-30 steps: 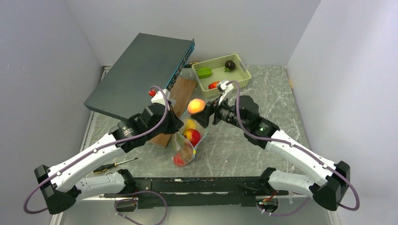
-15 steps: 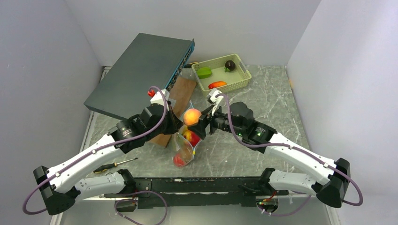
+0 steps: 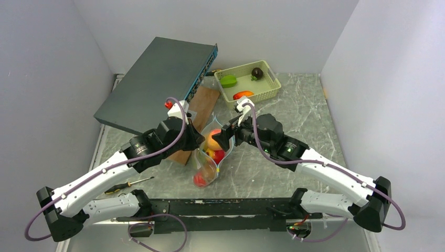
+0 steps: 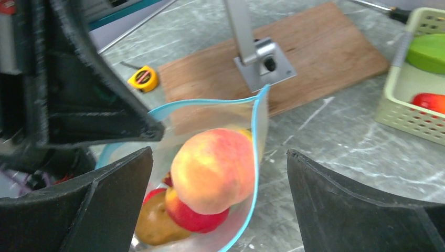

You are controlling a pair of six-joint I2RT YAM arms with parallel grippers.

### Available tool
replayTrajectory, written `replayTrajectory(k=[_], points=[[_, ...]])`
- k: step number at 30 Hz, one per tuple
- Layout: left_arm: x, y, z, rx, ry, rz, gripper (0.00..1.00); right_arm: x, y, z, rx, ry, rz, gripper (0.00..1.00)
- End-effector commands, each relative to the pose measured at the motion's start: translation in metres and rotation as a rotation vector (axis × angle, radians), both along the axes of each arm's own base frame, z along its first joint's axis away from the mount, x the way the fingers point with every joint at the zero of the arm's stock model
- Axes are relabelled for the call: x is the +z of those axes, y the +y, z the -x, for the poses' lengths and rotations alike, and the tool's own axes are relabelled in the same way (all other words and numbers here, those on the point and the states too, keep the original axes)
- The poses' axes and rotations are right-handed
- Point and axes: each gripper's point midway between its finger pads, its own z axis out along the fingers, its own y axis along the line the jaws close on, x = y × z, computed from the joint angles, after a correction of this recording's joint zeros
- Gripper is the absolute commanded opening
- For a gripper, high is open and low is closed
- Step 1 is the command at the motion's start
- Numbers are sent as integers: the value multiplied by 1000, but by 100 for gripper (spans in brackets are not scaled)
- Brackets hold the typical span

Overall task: Place the food in the zip-top bag and seal the zipper
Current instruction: Place the fake fruit in the zipper food storage bag.

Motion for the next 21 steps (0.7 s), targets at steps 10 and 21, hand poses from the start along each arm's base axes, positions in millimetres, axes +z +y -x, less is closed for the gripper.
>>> replayTrajectory(k=[10,21], points=[[-1,14,-3,58,-1,-23,0,48,-28,-79,-466,-28,-95,99],[0,15,-4,49,-6,-45,0,14,-74,-182,-719,91,-132,99]])
